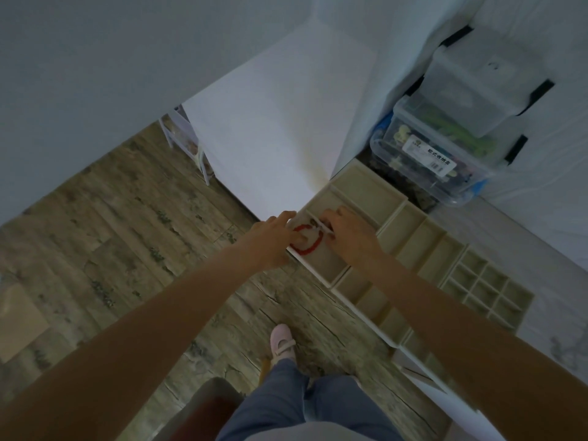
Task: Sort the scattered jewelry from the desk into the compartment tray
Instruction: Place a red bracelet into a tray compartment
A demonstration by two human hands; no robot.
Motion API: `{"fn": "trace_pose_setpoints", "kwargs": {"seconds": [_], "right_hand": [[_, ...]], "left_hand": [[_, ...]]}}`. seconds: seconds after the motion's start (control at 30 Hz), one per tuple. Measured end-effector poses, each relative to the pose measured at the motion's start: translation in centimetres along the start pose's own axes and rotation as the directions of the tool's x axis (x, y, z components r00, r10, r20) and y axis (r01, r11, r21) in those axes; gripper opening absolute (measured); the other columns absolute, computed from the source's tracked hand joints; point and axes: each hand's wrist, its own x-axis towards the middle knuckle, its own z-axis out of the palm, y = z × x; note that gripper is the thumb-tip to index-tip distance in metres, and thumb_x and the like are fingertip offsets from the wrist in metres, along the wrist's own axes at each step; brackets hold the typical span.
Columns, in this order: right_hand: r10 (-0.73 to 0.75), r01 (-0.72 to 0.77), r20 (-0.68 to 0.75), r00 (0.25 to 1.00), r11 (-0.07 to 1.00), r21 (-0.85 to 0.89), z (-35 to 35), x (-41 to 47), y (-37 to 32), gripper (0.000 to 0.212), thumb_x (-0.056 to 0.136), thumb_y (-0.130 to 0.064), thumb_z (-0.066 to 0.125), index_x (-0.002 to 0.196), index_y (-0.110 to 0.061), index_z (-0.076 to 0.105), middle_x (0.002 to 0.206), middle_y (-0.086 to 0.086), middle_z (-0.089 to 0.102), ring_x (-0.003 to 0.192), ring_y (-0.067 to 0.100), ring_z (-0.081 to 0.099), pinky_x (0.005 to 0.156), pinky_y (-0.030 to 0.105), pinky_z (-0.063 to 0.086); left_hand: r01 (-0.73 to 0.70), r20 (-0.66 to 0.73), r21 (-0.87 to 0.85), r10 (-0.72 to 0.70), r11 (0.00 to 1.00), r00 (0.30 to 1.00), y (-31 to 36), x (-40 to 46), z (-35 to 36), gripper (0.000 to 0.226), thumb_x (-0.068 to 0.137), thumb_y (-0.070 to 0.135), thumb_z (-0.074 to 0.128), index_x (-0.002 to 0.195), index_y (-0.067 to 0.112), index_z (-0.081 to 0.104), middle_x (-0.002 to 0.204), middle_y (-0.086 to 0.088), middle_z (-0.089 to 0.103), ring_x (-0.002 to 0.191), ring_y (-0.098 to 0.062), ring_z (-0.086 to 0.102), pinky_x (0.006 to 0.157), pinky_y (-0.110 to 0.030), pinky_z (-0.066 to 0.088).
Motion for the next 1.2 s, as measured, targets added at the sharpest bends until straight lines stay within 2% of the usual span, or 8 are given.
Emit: {"fn": "trace_pose_setpoints", "kwargs": {"seconds": [0.17,0.43,0.73,0.87,0.97,1.07,1.13,1.2], "right_hand": [[-0.012,0.012,-0.008,1.0,1.0,-0.005,0.0,0.0,0.2,0.022,0.091,-0.016,0.053,0.113,-0.018,0.054,0.109,0.004,0.05,0.102,0.022,0.051,0.078,0.033,0.044],[-0.001,0.001,-0.01,1.0,1.0,-0.002,0.1,0.0,0.5,0.022,0.091,-0.018,0.052,0.113,-0.019,0.054,0.11,0.005,0.049,0.104,0.022,0.049,0.079,0.034,0.044],[0.023,-0.023,0.002,1.0,0.998,0.051,0.1,0.4,0.5,0.021,0.091,-0.019,0.053,0.112,-0.018,0.053,0.108,0.005,0.049,0.099,0.022,0.051,0.075,0.033,0.045],[0.015,-0.015,0.002,1.0,0.998,0.066,0.2,0.3,0.5,0.02,0.092,-0.019,0.052,0.112,-0.014,0.053,0.108,0.007,0.049,0.097,0.021,0.05,0.075,0.032,0.042],[0.023,-0.025,0.03,0.999,0.996,0.086,0.2,0.1,0.8,0.02,0.093,-0.022,0.051,0.111,-0.014,0.055,0.106,0.005,0.051,0.092,0.017,0.051,0.072,0.027,0.04],[0.049,-0.059,0.074,0.996,0.988,0.141,-0.7,-0.3,1.2,0.024,0.089,-0.021,0.052,0.113,-0.017,0.056,0.107,0.003,0.057,0.097,0.019,0.056,0.077,0.03,0.047],[0.087,-0.104,0.096,0.992,0.977,0.187,-1.9,-1.5,1.8,0.039,0.089,-0.015,0.05,0.128,-0.017,0.051,0.12,0.004,0.052,0.11,0.02,0.052,0.089,0.028,0.043],[0.152,-0.154,0.03,0.988,0.944,0.291,-2.8,-3.4,3.2,0.042,0.09,-0.011,0.053,0.131,-0.016,0.05,0.124,0.008,0.05,0.112,0.021,0.051,0.09,0.024,0.038]], "left_hand": [[0.04,-0.086,-0.084,-0.047,0.996,0.995,0.6,0.7,0.2,0.069,0.087,0.022,0.063,0.145,0.013,0.027,0.146,-0.009,0.025,0.126,-0.027,0.039,0.1,-0.04,0.043],[0.026,-0.1,-0.123,-0.039,0.992,0.994,0.6,1.1,0.4,0.064,0.088,0.019,0.063,0.144,0.015,0.031,0.149,-0.008,0.023,0.128,-0.029,0.035,0.101,-0.042,0.043],[0.046,-0.053,-0.051,-0.049,0.998,0.997,0.5,1.7,-0.2,0.065,0.087,0.015,0.062,0.145,0.019,0.032,0.151,-0.008,0.019,0.129,-0.031,0.035,0.101,-0.045,0.041],[0.039,-0.101,-0.221,-0.063,0.975,0.993,0.5,1.8,-0.4,0.051,0.088,0.011,0.052,0.136,0.025,0.044,0.14,-0.009,0.037,0.119,-0.031,0.046,0.097,-0.045,0.044],[0.028,-0.122,-0.322,-0.071,0.946,0.99,0.7,1.6,-1.3,0.038,0.088,0.01,0.049,0.124,0.019,0.055,0.123,-0.009,0.049,0.109,-0.029,0.053,0.091,-0.045,0.048],[0.026,-0.179,-0.416,-0.109,0.909,0.978,1.4,1.6,-2.3,0.04,0.09,0.007,0.051,0.129,0.014,0.05,0.133,-0.009,0.041,0.11,-0.028,0.052,0.091,-0.036,0.047],[0.0,-0.234,-0.442,-0.116,0.897,0.965,2.2,1.7,-2.9,0.046,0.091,0.009,0.051,0.135,0.017,0.044,0.139,-0.006,0.037,0.112,-0.024,0.051,0.09,-0.029,0.043],[-0.044,-0.271,-0.427,-0.081,0.903,0.959,3.7,2.2,-3.5,0.046,0.091,0.009,0.049,0.136,0.018,0.043,0.138,-0.006,0.038,0.113,-0.023,0.05,0.094,-0.032,0.042]]}}
